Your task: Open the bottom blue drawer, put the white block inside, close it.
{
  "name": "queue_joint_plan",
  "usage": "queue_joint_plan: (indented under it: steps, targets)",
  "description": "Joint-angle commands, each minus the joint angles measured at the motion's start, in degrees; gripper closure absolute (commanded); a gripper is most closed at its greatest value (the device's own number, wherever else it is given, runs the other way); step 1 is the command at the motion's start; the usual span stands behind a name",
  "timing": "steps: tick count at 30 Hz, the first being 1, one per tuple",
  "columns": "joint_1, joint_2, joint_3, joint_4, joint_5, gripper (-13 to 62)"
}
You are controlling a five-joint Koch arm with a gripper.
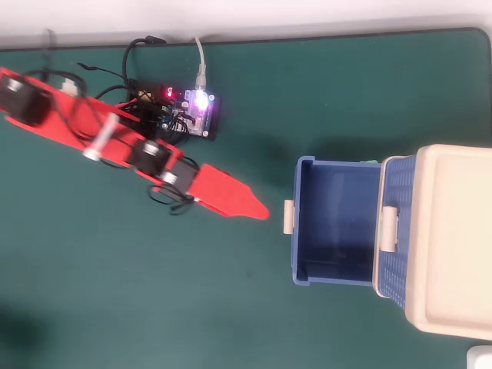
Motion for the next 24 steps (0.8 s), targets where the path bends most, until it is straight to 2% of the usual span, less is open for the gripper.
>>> queue_joint_plan:
  steps: [1, 4, 8, 11, 13, 18, 24]
  targets:
    - [-0.26, 10.02, -1.85, 15.21, -4.92, 15.7]
    - [0.53, 16.87, -10.72, 42.89, -13.27, 15.8]
    - [2.81, 15.82, -30.76, 78.49, -28.92, 15.8]
    - [3.43, 11.87, -40.69, 98.35, -48.60, 15.8]
    - [3.60, 10.63, -42.63, 105.64, -61.52, 15.8]
    - [4.57, 10.20, -40.61, 107.31, -85.96, 15.9]
    - [5.63, 1.41, -36.04, 106.96, -87.71, 15.9]
